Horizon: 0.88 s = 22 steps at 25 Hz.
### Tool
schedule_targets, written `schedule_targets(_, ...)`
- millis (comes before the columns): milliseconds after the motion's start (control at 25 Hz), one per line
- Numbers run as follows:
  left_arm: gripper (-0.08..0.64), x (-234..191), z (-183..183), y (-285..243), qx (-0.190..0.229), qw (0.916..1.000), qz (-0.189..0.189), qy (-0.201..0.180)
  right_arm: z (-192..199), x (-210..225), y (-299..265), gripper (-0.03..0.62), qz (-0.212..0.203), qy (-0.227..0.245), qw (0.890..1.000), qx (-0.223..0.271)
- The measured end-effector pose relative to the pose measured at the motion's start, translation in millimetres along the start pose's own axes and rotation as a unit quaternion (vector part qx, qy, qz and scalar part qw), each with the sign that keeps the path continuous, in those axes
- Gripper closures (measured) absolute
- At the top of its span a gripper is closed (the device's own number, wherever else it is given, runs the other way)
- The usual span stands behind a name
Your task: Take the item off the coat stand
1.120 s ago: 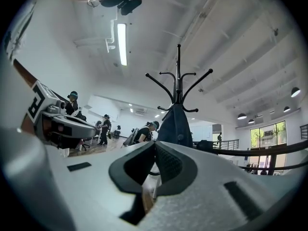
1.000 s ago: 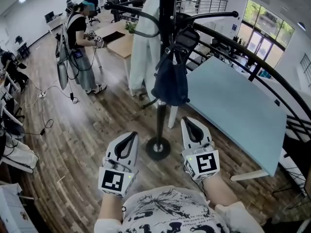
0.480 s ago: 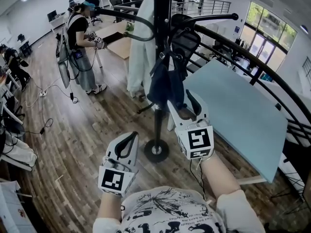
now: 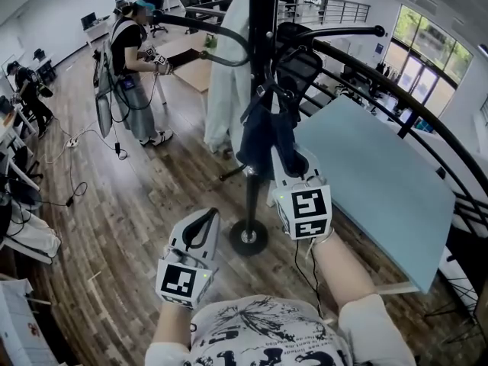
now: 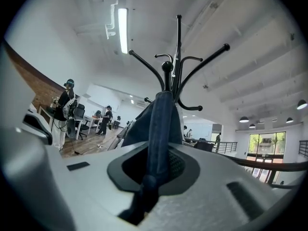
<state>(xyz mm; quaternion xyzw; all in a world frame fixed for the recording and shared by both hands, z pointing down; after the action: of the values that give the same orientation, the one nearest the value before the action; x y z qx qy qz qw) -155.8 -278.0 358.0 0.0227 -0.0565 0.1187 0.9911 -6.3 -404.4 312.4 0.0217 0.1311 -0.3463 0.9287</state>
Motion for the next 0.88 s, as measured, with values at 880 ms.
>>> schedule_targets(880,0.555,15,10,12,-0.015,0.9996,0.018,0.018,-83,-4,83,0.588,0.012,0.036,0.994,0.106)
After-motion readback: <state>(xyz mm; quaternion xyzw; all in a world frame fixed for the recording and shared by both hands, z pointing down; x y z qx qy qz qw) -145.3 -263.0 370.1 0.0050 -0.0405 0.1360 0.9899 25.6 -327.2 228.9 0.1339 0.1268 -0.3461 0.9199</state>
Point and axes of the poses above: the fingertips, and each gripper's own axes: y backward along the fingers, x to its right, z out of its underside, the point moved 3 cm from there along y, backward along the fingers, and after that the axes turned 15 degrees about -z, right-handed, at the moved point
